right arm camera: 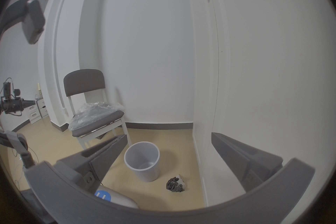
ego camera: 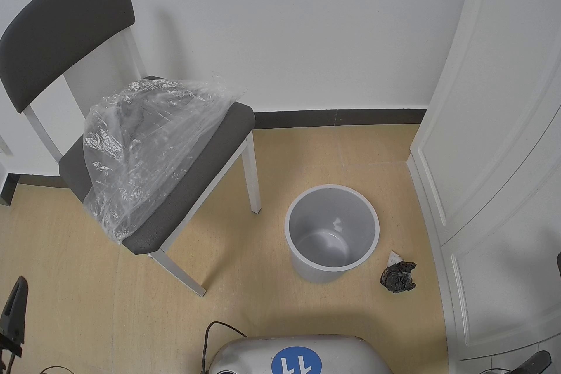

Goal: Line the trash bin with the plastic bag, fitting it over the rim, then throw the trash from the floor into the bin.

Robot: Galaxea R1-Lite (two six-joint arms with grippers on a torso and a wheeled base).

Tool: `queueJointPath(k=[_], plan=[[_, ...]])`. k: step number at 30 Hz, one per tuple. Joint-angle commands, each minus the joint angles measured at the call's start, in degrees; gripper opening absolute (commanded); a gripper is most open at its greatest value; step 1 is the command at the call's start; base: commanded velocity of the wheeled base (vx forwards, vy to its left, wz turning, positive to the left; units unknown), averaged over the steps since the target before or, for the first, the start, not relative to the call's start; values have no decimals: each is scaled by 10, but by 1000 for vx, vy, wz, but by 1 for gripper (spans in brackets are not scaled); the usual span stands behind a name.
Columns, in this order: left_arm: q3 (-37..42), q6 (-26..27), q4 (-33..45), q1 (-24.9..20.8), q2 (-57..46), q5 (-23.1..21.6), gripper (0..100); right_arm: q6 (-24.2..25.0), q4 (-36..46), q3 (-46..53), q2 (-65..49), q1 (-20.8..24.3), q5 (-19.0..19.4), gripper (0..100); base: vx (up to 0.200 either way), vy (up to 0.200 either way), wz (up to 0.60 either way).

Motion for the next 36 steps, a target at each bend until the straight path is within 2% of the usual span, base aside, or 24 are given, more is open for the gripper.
queueJointPath(k=[1,5,9,12,13,16,17,19,24,31,36], plan=[[-77,52,17,-4,261,-8,100,13,-17,-107,221,-5,-13,100,0,0,0],[-100,106,12,-7,345,-9,100,16,-18,-146,280,-5,-46,100,0,0,0],[-123,137,9,-15,416,-3,100,18,-28,-167,333,-5,-48,100,0,0,0],[-145,164,7,-28,464,36,100,32,-59,-159,362,3,-49,100,0,0,0],[-156,176,2,-48,495,64,100,55,-77,-143,364,6,-48,100,0,0,0],[-169,180,-12,-79,543,102,100,81,-102,-138,374,16,-46,100,0,0,0],[-169,180,-13,-81,544,103,100,81,-103,-138,376,17,-46,100,0,0,0],[-172,180,-29,-112,578,136,100,78,-112,-138,387,19,-48,100,0,0,0],[-176,180,-56,-153,616,181,100,76,-111,-131,393,20,-46,100,0,0,0],[-175,181,-61,-173,641,255,100,75,-111,-125,393,21,-43,100,0,0,0],[-178,180,-63,-172,654,260,100,75,-111,-125,393,20,-43,100,0,0,0]])
